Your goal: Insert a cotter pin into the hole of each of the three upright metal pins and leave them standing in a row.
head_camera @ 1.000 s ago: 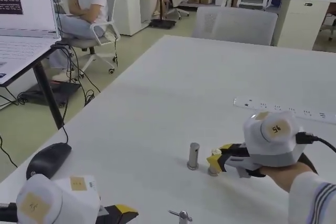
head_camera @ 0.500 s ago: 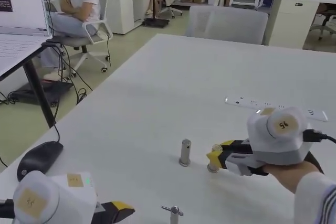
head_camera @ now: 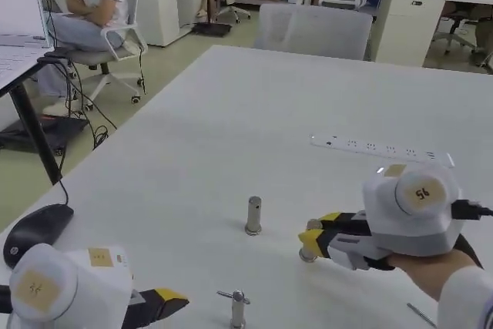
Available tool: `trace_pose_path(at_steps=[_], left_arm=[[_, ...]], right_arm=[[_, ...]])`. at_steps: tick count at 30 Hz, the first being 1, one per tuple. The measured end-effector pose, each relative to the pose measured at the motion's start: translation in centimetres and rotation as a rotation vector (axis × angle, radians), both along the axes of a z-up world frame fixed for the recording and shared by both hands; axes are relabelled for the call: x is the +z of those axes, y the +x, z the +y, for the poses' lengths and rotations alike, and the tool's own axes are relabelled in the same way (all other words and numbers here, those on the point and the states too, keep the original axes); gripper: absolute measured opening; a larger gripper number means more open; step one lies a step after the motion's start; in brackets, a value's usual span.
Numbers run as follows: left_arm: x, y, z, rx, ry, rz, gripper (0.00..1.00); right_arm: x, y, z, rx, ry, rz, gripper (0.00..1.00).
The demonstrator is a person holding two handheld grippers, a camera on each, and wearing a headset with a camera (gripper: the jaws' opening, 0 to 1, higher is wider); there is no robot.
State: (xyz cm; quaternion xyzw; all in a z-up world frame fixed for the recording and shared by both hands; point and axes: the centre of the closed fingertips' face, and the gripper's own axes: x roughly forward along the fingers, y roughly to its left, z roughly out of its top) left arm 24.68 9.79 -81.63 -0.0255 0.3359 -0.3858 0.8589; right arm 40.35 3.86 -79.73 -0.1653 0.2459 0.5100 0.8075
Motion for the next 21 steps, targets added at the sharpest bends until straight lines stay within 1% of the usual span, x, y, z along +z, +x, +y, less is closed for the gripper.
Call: trace_pose_path(at_steps=[6,8,14,21], left_arm=[[0.1,0.0,0.0,0.003,-0.001,-0.003,0.93],[0.1,0.0,0.0,0.003,0.002,-0.002,0.93],[0.1,-0.1,0.0,0.004,0.001,-0.004,0.93],[0.2,-0.1,-0.2,-0.002,0.004,-0.007,0.93]], right_arm=[[0.2,-1.4,-0.8,0.008,-0.013,-0.008,0.12],[0.3,-1.8,-1.3,0.001,-0.01,-0.002,0.12],[0.5,-2.9,-2.6,-0.019,-0.015,-0.004,0.12],[0.5,-4.8,-4.1,-0.051,-0.008,0.0,0.12]])
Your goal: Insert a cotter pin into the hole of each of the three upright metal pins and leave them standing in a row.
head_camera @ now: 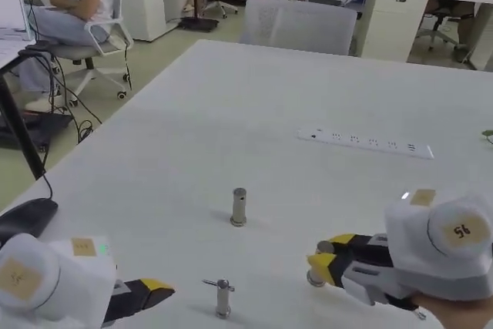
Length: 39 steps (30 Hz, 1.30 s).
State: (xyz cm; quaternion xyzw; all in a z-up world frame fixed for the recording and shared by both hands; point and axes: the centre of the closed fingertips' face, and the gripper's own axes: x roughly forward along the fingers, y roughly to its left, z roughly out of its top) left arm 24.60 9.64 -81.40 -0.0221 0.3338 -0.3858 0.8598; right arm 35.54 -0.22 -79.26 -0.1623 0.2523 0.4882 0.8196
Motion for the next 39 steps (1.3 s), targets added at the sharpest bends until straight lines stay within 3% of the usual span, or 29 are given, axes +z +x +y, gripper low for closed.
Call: trace_pose_path(at_steps=[6,15,27,39], left_arm=[[0.2,0.1,-0.2,-0.008,0.003,-0.005,0.93],[-0.1,-0.5,-0.2,-0.02,0.012,0.006,0.93],[-0.3,-0.8,0.0,-0.02,0.021,0.016,0.93],[-0.2,-0.8,-0.3,-0.031,0.026,0.015,0.93]], right_arm=[[-0.3,-1.7,-0.9,-0.005,-0.002,0.016,0.12],[0.0,-2.9,-2.7,-0.016,-0.011,0.015,0.12],[-1.8,-5.9,-5.5,-0.035,-0.047,0.049,0.12],[-1.3,-6.9,-5.2,-0.05,-0.021,0.041,0.12]])
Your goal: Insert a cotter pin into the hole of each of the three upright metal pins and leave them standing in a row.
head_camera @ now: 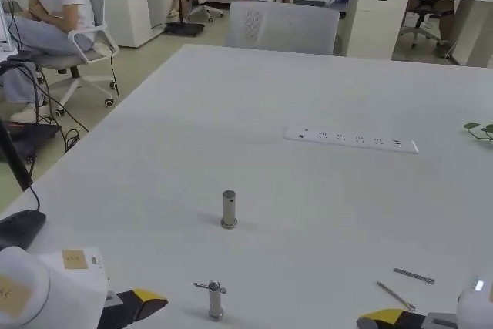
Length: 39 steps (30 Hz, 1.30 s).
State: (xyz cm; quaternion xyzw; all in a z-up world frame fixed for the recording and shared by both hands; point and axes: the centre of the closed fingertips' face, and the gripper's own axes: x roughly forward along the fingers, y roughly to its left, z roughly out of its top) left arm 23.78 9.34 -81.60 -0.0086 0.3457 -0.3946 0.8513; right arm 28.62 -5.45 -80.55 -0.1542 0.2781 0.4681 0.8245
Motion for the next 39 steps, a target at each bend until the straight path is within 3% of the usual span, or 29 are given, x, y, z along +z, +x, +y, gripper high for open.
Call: trace_pose_path(at_steps=[7,18,39], left_arm=[[0.1,0.0,-0.1,-0.004,0.002,-0.002,0.93],[0.2,0.0,-0.2,-0.006,0.008,-0.004,0.93],[0.1,0.0,-0.2,-0.01,0.012,0.004,0.93]], right_arm=[[-0.1,-0.5,0.4,-0.001,0.003,-0.009,0.12],[-0.9,-1.2,0.8,-0.023,0.02,0.017,0.12],[-1.9,-1.4,1.1,-0.035,0.024,0.017,0.13]])
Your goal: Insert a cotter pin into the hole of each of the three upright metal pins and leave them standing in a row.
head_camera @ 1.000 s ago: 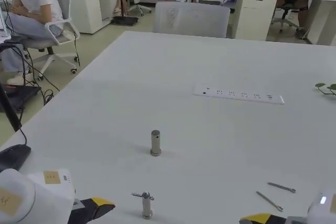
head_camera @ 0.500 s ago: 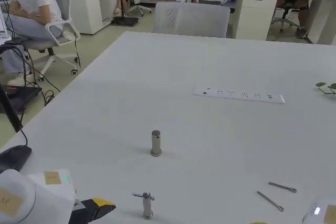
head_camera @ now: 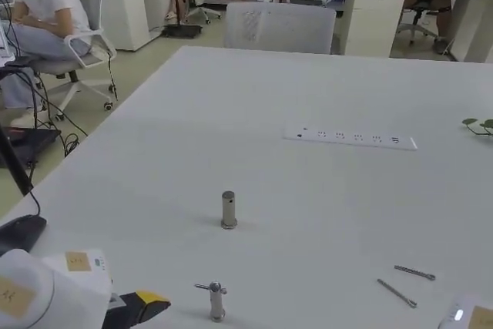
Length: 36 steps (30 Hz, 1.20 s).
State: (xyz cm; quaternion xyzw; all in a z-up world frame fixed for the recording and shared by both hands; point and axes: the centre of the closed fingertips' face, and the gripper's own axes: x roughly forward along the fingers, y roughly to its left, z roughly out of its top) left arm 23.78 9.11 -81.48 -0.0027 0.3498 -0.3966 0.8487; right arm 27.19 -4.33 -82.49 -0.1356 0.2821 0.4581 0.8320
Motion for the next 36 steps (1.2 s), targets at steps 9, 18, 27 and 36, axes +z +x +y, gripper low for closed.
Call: trace_pose_path(at_steps=[9,18,27,36], left_arm=[[0.16,0.07,0.0,0.002,0.001,-0.004,0.93],[0.26,0.12,0.11,0.004,0.004,-0.007,0.94],[0.39,0.04,0.17,0.003,0.005,-0.009,0.94],[0.51,-0.17,0.15,0.0,0.005,-0.008,0.94]], right_arm=[[-0.04,-0.12,0.18,0.001,0.011,-0.001,0.13],[-0.02,-0.34,0.33,-0.001,0.037,0.008,0.14],[0.0,-0.41,0.48,0.005,0.046,0.009,0.15],[0.27,-0.41,0.77,0.012,0.067,0.011,0.18]])
